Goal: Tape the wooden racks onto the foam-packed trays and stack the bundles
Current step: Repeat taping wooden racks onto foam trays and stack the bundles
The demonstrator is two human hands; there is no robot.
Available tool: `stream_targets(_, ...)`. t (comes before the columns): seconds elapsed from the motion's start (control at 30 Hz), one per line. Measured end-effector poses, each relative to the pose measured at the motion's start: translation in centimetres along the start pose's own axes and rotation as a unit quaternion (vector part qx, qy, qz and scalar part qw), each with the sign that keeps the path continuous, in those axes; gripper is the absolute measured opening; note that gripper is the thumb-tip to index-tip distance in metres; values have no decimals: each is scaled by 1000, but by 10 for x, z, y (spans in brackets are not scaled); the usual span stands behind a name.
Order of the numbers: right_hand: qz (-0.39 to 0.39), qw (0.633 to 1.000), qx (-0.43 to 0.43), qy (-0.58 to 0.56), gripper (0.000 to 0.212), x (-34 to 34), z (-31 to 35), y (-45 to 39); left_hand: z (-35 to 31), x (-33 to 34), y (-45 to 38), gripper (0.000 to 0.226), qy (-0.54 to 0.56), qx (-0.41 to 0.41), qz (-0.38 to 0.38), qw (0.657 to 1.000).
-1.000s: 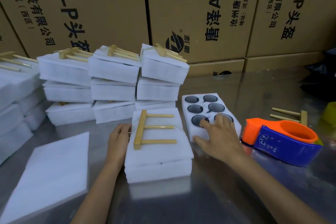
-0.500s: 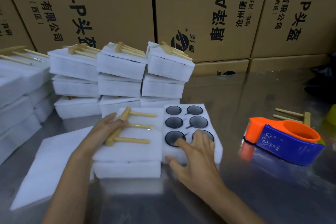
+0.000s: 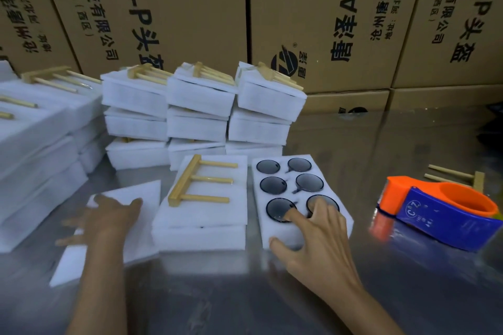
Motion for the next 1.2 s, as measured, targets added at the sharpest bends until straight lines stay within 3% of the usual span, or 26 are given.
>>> stream_targets(0.1, -2, 1000, 2, 4, 37, 0, 0, 2, 16, -7, 13, 106, -24, -51, -6, 998)
stream_targets(0.27, -11, 1000, -8, 14, 36, -4, 2, 2, 0, -45, 28, 86, 52, -13, -151, 987)
stream_targets(0.4, -16, 1000, -8, 15, 35, -6, 2, 1, -35, -75, 56, 65, 111, 130, -278, 945)
stream_targets(0.5, -18, 1000, -6, 4, 36, -5, 2, 2, -69, -96, 89, 50, 137, 251, -358, 889)
stream_targets(0.67, -20, 999, -19, -19, 46, -9, 4, 2, -118, -108, 144, 36, 168, 393, -414, 804)
stream_targets(0.8, -41, 998, -11, -52, 48, -16, 6, 6, -157, -107, 166, 38, 225, 409, -351, 812)
stream_targets(0.97, -62, 993, 21, -103, 43, -21, 2, 6, -198, -79, 194, 30, 374, 467, -172, 783)
stream_targets(1.07, -71, 986, 37, -145, 36, -22, -3, 5, -213, -41, 185, 26, 471, 376, -15, 798)
stream_targets(1.2, -98, 984, 39, -145, 21, -27, -7, 6, -215, 37, 180, 41, 432, 263, 158, 848)
Point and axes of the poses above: each hand's wrist, its own y-axis away from the middle knuckle, its own x-axis out of the palm, z = x × y, the point moved 7 cm from there along -y, towards the middle knuckle, and after that the axes turned 5 degrees about y, right-handed, at the moved point
